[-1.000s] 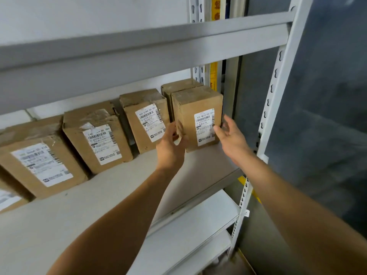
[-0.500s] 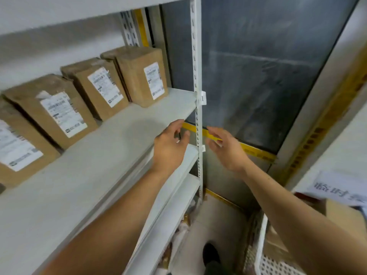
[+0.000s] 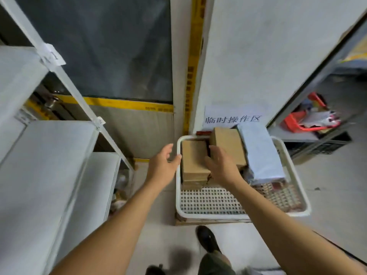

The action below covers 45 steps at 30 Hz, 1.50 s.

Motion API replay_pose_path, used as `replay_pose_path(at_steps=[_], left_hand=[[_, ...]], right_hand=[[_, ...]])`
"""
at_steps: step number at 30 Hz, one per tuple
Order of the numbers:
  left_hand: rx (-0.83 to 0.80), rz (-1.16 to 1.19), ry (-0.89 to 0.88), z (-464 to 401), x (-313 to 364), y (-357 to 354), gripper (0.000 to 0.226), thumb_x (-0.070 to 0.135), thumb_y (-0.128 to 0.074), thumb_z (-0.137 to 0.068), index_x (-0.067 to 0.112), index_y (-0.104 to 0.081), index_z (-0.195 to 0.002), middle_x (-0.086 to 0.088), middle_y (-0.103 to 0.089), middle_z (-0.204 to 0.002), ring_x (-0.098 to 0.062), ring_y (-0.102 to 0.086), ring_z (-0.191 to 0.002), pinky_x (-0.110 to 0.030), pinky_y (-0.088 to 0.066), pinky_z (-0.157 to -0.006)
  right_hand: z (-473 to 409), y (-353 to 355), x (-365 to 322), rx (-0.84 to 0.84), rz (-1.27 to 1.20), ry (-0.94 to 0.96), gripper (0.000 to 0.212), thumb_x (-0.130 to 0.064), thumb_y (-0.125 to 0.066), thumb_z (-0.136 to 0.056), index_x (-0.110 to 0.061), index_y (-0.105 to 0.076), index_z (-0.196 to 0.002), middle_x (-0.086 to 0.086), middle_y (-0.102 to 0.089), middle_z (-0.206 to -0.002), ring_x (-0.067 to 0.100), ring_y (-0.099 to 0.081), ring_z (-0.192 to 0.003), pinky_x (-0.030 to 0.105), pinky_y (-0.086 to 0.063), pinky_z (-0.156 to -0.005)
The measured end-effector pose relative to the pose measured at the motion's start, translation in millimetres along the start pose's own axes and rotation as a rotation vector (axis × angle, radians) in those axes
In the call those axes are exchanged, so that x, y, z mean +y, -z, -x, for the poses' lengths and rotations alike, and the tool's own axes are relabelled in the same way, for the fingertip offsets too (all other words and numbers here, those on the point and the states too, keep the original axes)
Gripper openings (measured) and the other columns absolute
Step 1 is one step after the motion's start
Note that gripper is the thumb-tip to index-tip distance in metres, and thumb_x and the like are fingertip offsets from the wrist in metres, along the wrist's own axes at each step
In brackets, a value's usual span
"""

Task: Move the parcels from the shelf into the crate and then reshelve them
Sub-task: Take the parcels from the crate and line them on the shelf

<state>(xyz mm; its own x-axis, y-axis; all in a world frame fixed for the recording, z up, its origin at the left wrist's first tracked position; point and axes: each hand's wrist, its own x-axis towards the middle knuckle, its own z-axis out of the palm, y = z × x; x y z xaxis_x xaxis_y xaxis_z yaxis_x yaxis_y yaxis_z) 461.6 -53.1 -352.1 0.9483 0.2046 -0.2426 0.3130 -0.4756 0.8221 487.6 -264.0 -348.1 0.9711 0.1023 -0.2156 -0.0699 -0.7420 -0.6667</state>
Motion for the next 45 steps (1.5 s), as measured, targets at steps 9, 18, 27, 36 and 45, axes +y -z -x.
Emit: replay_pose_path(at_steps=[9,18,27,36,45], left_hand=[[-0.234,0.066,0.222,-74,6,-162,0.059,0.049,-0.054,-0.106,0.031,-0.038,-0.160,0.004,-0.047,-0.161,-0.017,-0.051,-0.141,-0.039,-0.044,-0.115],[-0.306,0.257,0.484,-97,1,-225,0.059,0.062,-0.038,-0.107,0.048,-0.023,-0.162,0.004,-0.033,-0.169,-0.024,-0.037,-0.152,-0.050,-0.035,-0.123],[-0.210,0.712,0.465,-59,6,-208,0.058,0.052,-0.066,-0.099,0.048,-0.046,-0.152,0.016,-0.057,-0.150,-0.011,-0.050,-0.139,-0.044,-0.032,-0.122],[0.161,0.534,0.145,20,31,-108,0.058,0.021,-0.083,-0.090,0.028,-0.057,-0.142,0.003,-0.041,-0.133,0.006,-0.060,-0.110,-0.007,-0.053,-0.081],[0.510,-0.007,-0.430,156,66,35,0.099,0.049,-0.084,-0.084,0.027,-0.027,-0.162,0.004,-0.028,-0.156,-0.014,-0.038,-0.146,-0.020,-0.043,-0.112]], right_hand=[[-90,10,125,-0.002,0.213,-0.304,0.081,-0.055,-0.068,-0.093,-0.012,-0.039,-0.155,0.019,-0.043,-0.155,0.042,-0.040,-0.139,0.051,-0.034,-0.116],[-115,-3,156,0.035,0.243,-0.333,0.101,-0.066,-0.070,-0.087,-0.015,-0.026,-0.162,0.017,-0.030,-0.165,0.043,-0.033,-0.146,0.057,-0.031,-0.117],[-88,20,145,0.037,-0.097,-0.196,0.088,-0.044,-0.077,-0.093,-0.020,-0.029,-0.163,0.009,-0.036,-0.161,0.033,-0.031,-0.142,0.052,-0.033,-0.121],[-44,28,67,-0.113,-0.545,-0.242,0.108,-0.081,-0.085,-0.062,-0.046,-0.040,-0.153,0.001,-0.046,-0.149,0.024,-0.060,-0.129,0.048,-0.059,-0.101],[22,24,-104,-0.663,-1.123,-0.001,0.077,-0.047,-0.079,-0.092,-0.021,-0.046,-0.156,0.017,-0.060,-0.149,0.038,-0.059,-0.136,0.064,-0.046,-0.113]])
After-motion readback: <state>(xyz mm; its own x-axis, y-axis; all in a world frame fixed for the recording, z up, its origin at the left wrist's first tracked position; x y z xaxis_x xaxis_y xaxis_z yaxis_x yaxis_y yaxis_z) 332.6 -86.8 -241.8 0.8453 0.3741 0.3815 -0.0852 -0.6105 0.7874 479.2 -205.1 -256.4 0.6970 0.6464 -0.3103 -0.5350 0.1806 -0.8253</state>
